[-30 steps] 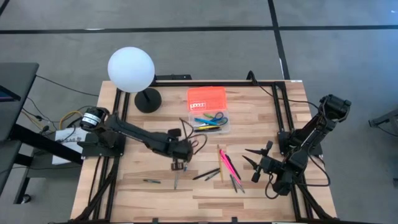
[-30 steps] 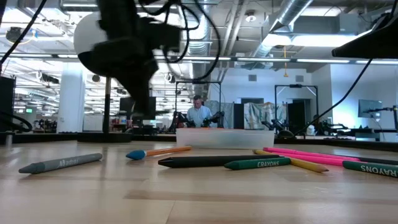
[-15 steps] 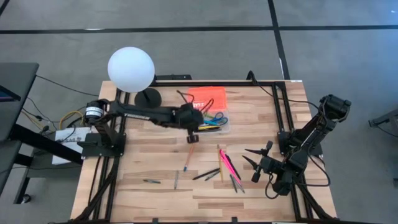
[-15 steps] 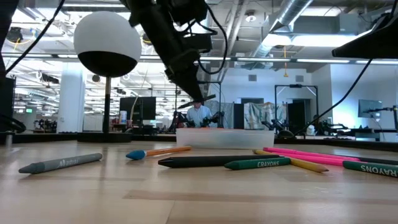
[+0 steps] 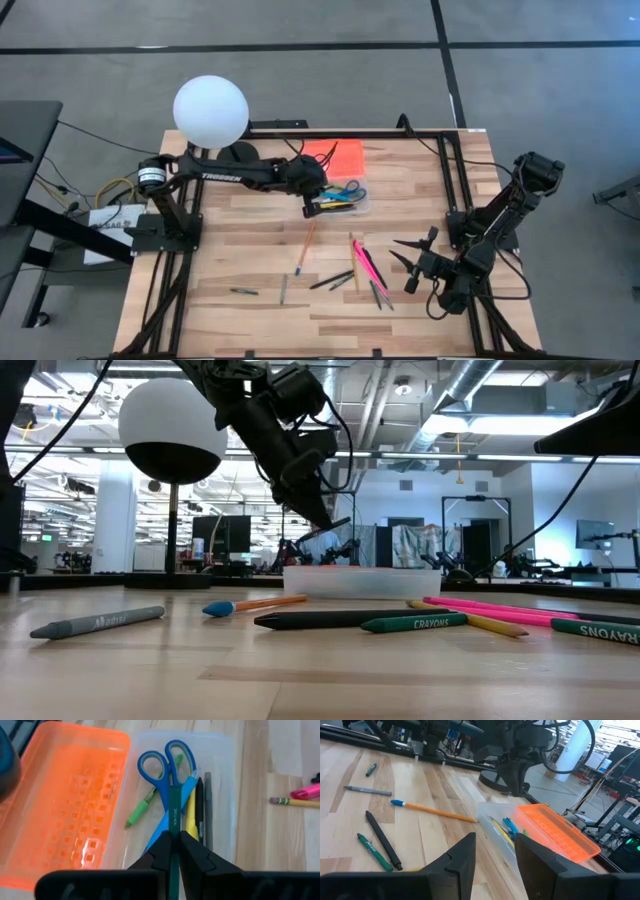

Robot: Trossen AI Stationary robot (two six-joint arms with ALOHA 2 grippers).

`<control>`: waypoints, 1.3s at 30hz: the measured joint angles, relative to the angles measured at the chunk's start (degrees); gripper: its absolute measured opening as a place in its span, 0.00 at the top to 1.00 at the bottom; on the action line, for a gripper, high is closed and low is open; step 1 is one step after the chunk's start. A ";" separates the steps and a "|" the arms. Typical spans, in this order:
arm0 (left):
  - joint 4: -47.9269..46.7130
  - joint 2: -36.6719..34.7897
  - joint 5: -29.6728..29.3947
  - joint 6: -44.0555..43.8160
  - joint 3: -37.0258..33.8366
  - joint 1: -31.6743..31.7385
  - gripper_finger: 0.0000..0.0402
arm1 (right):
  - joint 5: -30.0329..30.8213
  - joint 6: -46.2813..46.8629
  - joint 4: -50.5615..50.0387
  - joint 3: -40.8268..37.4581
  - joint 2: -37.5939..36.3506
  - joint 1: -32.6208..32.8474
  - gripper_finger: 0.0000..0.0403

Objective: Pick & place school supplies into a supply box
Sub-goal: Put the green crayon into the orange supply box, then put the black pen into the orange supply box

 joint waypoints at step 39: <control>2.53 6.28 -1.76 0.74 1.07 -0.72 0.72 | -6.31 8.97 -3.61 -0.04 0.09 -1.81 0.68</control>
